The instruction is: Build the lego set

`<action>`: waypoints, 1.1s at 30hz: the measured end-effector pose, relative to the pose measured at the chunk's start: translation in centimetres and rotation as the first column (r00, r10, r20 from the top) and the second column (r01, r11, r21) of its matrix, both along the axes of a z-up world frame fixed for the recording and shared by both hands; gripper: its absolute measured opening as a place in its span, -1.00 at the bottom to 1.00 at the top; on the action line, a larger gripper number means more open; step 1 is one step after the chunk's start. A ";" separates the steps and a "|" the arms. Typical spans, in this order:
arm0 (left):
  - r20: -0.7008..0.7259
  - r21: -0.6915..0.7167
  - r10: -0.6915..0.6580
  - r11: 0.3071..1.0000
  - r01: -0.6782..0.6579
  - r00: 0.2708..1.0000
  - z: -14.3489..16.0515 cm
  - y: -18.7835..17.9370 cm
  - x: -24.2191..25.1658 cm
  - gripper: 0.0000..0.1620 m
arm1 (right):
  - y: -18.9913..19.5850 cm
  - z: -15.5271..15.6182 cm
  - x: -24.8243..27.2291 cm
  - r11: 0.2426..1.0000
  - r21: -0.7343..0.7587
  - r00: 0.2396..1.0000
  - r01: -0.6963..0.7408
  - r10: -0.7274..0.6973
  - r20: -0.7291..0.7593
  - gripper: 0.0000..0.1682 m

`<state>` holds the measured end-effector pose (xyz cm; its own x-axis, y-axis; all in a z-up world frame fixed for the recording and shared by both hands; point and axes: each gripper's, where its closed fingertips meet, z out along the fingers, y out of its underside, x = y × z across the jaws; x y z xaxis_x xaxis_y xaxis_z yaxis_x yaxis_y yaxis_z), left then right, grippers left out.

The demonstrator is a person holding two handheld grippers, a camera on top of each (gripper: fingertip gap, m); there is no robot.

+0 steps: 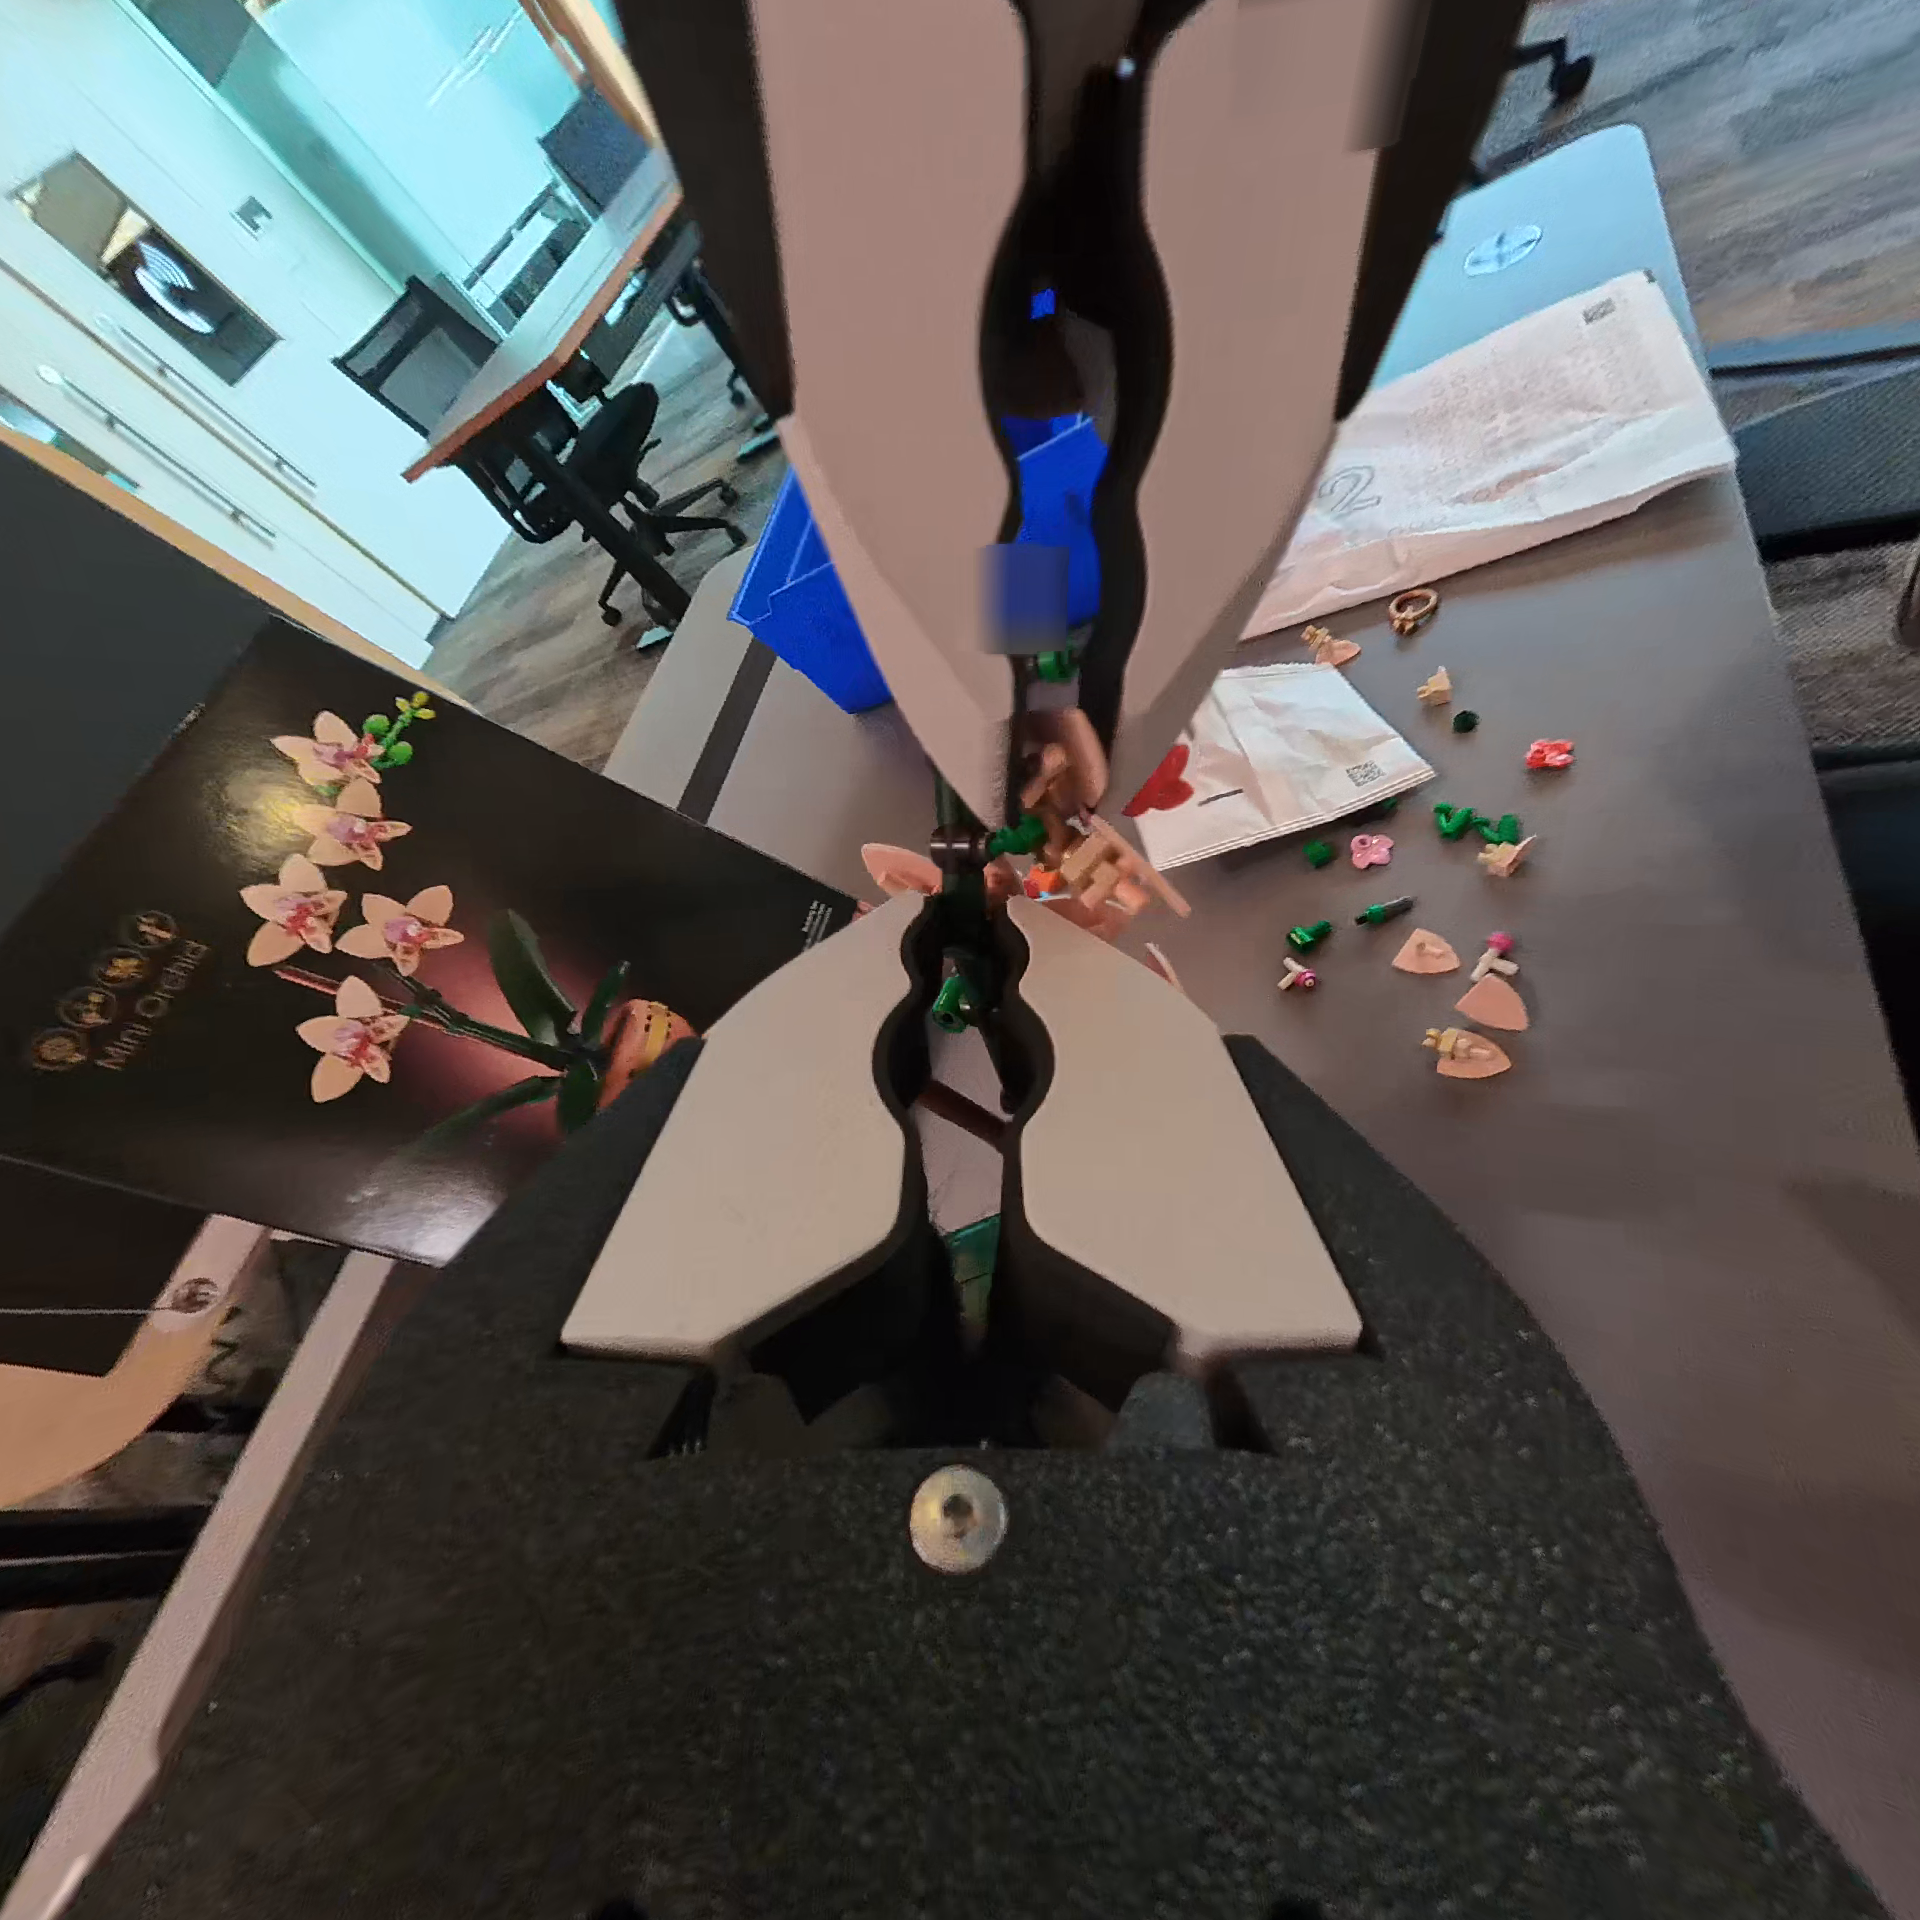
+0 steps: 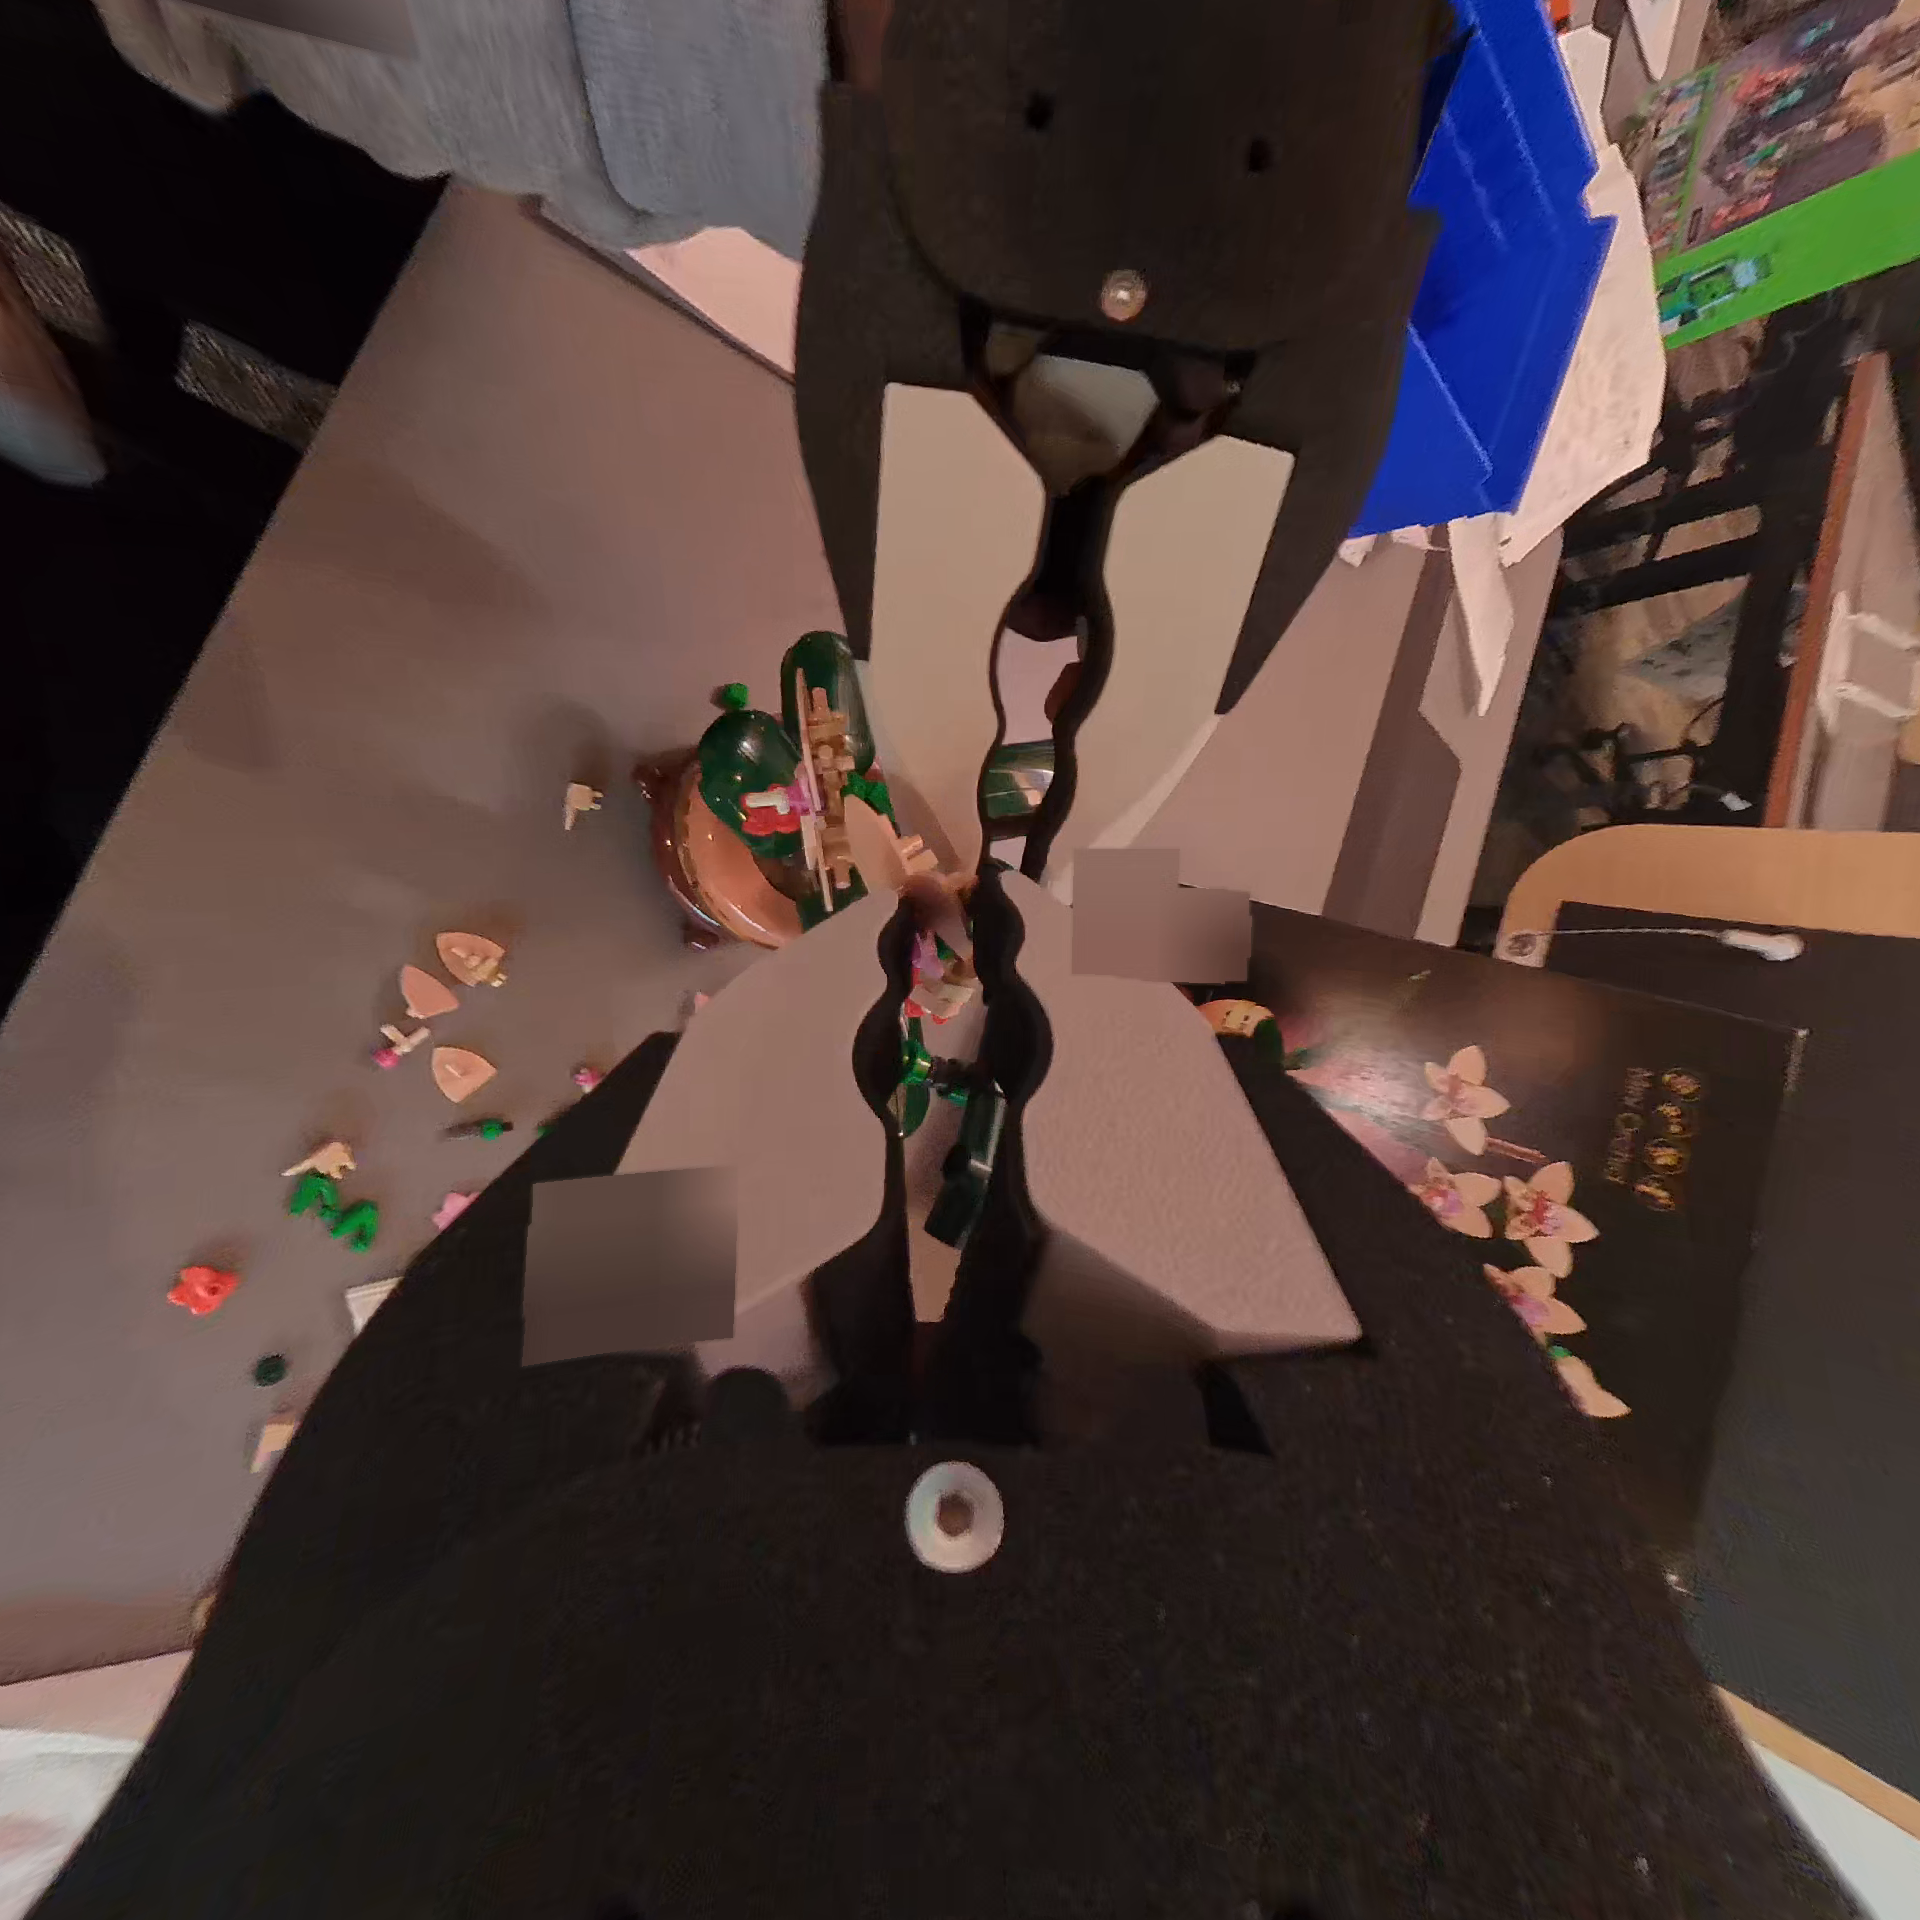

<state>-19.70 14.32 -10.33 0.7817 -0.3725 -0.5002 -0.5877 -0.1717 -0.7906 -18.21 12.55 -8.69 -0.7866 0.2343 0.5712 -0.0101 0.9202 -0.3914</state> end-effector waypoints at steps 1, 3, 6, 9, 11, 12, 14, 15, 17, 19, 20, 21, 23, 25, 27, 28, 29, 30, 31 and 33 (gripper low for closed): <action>0.020 -0.003 -0.002 1.000 0.002 1.000 0.0 0.0 0.1 -0.91 | 0.0 -0.1 0.1 1.000 0.023 1.000 -0.011 0.012 -0.024 -0.89; 0.048 -0.003 0.000 1.000 0.001 0.999 0.0 0.0 0.1 -0.91 | 0.1 -0.1 0.2 0.997 0.071 0.996 -0.023 0.029 -0.082 -0.89; 0.089 -0.013 -0.002 1.000 0.004 0.996 -0.1 0.1 0.3 -0.91 | 0.2 -0.2 0.5 0.997 0.068 0.992 -0.018 0.027 -0.125 -0.90; 0.115 -0.026 0.012 1.000 -0.010 0.993 -0.1 0.3 0.3 -0.91 | 0.5 -0.3 0.6 1.000 0.025 0.992 0.012 -0.008 -0.128 -0.90; 0.166 -0.034 0.020 0.999 -0.014 0.986 -0.1 0.4 0.2 -0.91 | 0.7 -0.3 0.5 0.999 0.005 0.989 0.034 -0.033 -0.144 -0.86; 0.198 -0.037 0.019 0.999 -0.012 0.980 -0.1 0.4 0.2 -0.91 | 0.7 -0.3 0.5 0.999 0.005 0.986 0.034 -0.033 -0.165 -0.89; 0.245 -0.037 0.022 0.999 -0.013 0.969 -0.1 0.3 0.0 -0.92 | 0.7 -0.3 0.3 0.999 0.034 0.971 0.033 -0.023 -0.238 -0.91; 0.255 -0.032 0.037 0.999 -0.030 0.966 0.0 0.4 -0.3 -0.92 | 0.6 -0.3 0.3 0.997 0.064 0.960 0.030 -0.011 -0.280 -0.91; 0.256 -0.016 0.100 0.995 -0.100 0.962 0.3 0.4 -1.8 -0.91 | 0.1 -0.7 0.7 0.995 0.098 0.945 0.008 0.025 -0.325 -0.94; 0.267 -0.027 0.077 0.997 -0.072 0.961 0.3 -0.2 -1.6 -0.91 | 0.4 -0.7 0.7 0.991 0.125 0.927 0.042 0.008 -0.375 -0.94; 0.248 -0.022 0.075 0.997 -0.071 0.966 0.3 -0.3 -1.4 -0.91 | 0.8 -0.7 0.7 0.988 0.139 0.923 0.064 -0.005 -0.385 -0.94; 0.233 -0.020 0.073 0.997 -0.070 0.970 0.2 -0.3 -1.1 -0.91 | 1.0 -0.7 0.9 0.992 0.110 0.924 0.065 -0.018 -0.383 -0.94; 0.228 -0.014 0.072 0.997 -0.070 0.971 0.2 -0.1 -0.9 -0.91 | 0.8 -0.2 1.3 0.999 0.022 0.925 0.039 -0.028 -0.380 -0.94; 0.229 -0.012 0.067 0.998 -0.066 0.971 0.2 0.0 -0.9 -0.91 | 0.7 0.2 1.8 0.999 -0.046 0.925 0.027 -0.043 -0.378 -0.94; 0.230 -0.003 0.068 0.998 -0.069 0.971 0.2 0.0 -0.9 -0.90 | 0.6 0.4 2.4 0.991 -0.131 0.927 0.020 -0.068 -0.369 -0.94; 0.235 0.001 0.061 0.998 -0.063 0.970 0.3 -0.1 -0.8 -0.90 | 0.7 0.4 2.7 0.985 -0.173 0.928 0.025 -0.087 -0.361 -0.94; 0.239 0.005 0.050 0.999 -0.053 0.970 0.4 -0.2 -0.5 -0.90 | 0.9 0.3 3.0 0.974 -0.226 0.929 0.033 -0.114 -0.352 -0.94; 0.236 0.011 0.043 0.999 -0.046 0.971 0.5 -0.3 -0.3 -0.88 | 1.1 0.3 3.3 0.956 -0.290 0.929 0.044 -0.146 -0.339 -0.94; 0.229 0.027 0.039 0.999 -0.047 0.973 0.6 -0.3 -0.2 -0.84 | 1.4 0.3 3.6 0.925 -0.374 0.929 0.062 -0.191 -0.318 -0.94; 0.221 0.063 0.026 0.997 -0.041 0.975 1.3 -0.4 0.1 -0.75 | 2.0 0.3 4.2 0.811 -0.577 0.931 0.096 -0.279 -0.237 -0.94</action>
